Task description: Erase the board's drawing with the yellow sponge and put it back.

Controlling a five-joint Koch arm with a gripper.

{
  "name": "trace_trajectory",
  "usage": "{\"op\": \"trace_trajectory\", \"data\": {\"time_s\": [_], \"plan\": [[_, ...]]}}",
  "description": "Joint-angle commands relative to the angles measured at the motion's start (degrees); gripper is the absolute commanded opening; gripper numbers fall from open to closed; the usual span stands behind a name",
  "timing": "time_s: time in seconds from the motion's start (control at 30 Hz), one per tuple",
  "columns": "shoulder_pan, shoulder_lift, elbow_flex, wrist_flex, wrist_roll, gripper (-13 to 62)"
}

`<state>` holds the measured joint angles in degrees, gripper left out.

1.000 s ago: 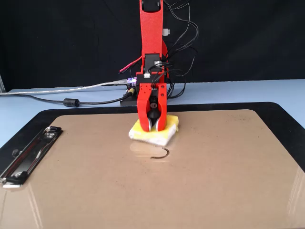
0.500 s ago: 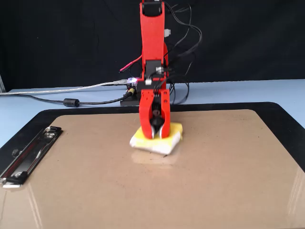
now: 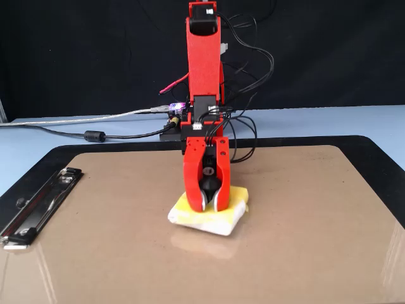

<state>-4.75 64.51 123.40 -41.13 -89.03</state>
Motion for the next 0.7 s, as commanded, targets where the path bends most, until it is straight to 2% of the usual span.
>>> {"op": "trace_trajectory", "data": {"time_s": [0.0, 0.2, 0.3, 0.37, 0.53, 0.67], "plan": [[-0.97, 1.41, 2.81, -0.35, -0.70, -8.1], [-6.24, 26.89, 30.59, -0.26, -0.88, -8.1], [-8.70, 32.96, 34.72, 0.00, -1.58, -8.1], [-9.84, 30.41, 33.66, -0.09, -2.29, -8.1], [-9.05, 11.87, 13.80, -0.09, -2.46, -8.1], [-3.60, 4.75, 6.15, -0.26, -2.46, -8.1]]}}
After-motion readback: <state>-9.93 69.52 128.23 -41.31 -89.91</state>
